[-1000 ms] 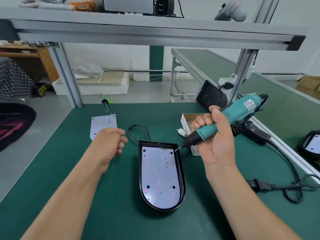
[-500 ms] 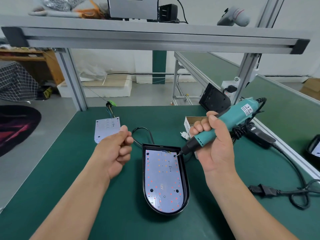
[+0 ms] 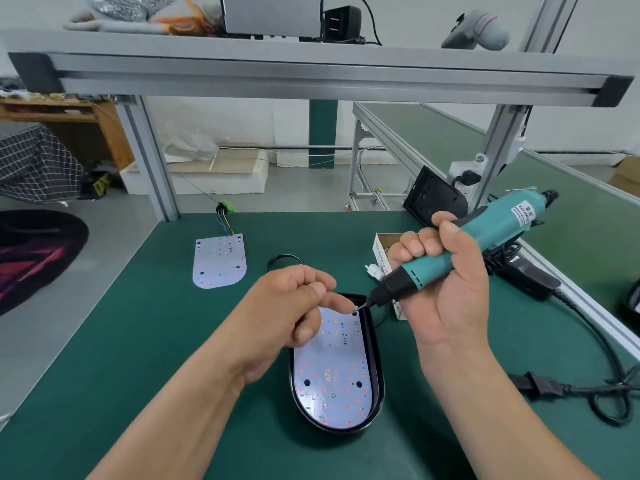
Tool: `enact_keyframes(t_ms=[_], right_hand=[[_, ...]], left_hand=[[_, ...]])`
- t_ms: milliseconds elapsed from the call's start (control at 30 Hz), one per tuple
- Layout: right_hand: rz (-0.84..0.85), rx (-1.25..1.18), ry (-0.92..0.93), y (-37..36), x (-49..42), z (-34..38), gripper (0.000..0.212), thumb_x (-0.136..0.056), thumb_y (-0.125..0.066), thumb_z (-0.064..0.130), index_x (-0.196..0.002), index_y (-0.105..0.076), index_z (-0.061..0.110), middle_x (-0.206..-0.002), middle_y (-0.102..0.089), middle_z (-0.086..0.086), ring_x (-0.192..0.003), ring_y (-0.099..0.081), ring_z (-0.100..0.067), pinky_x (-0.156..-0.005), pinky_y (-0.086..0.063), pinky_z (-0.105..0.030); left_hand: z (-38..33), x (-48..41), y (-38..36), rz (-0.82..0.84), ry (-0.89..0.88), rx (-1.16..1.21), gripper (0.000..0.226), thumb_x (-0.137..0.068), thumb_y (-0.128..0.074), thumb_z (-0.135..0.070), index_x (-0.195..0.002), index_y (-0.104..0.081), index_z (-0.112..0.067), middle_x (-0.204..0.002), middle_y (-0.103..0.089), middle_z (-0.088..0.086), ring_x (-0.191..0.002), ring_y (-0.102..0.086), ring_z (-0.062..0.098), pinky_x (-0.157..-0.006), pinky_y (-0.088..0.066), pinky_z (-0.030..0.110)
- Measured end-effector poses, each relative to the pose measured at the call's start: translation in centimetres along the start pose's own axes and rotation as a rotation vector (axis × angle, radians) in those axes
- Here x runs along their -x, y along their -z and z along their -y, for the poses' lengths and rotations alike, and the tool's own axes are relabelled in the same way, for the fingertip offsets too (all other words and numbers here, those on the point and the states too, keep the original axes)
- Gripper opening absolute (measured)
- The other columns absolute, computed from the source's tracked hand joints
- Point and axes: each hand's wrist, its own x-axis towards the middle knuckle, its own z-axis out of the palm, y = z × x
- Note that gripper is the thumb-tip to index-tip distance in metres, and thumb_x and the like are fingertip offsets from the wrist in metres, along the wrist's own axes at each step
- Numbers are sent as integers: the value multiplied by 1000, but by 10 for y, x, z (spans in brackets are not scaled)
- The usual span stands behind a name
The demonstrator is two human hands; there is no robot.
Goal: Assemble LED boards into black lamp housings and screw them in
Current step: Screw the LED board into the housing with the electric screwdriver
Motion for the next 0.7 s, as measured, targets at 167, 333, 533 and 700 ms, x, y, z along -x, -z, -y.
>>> enact_keyframes(t_ms=[167,333,533,700], right_hand=[[5,-29,16,-3,0,2,11,-99,-56,12,-98,-66,15,-69,-44,4,-67,-46,-15,-67,-47,-28],[15,-41,35,-5,-1,5,11,-102,-54,14,-99,-65,16,-70,-45,5,-67,-46,-14,-68,-47,-27],[20,-43,56,-8,0,7,11,-101,-55,14,-98,-65,17,-70,-45,5,-68,-45,-13,-69,-46,-27],[23,-44,62,-9,1,8,12,-101,-55,14,-97,-66,17,-70,-45,5,-69,-45,-14,-70,-46,-27]], left_hand=[[2,-1,-1,-66,-37,61,15,-109,-55,-15,-109,-70,-13,-90,-81,6,-46,-37,11,-48,-36,17],[2,2,-4,-60,-84,36,14,-96,-76,-17,-99,-85,-27,-60,-53,-7,-53,-34,13,-53,-34,18],[1,4,-12,21,1,171,15,-95,-73,-3,-99,-82,-15,-101,-81,16,-46,-31,12,-48,-28,19],[1,4,-13,28,1,196,14,-93,-77,-5,-98,-82,-17,-104,-81,15,-44,-33,10,-49,-27,19]])
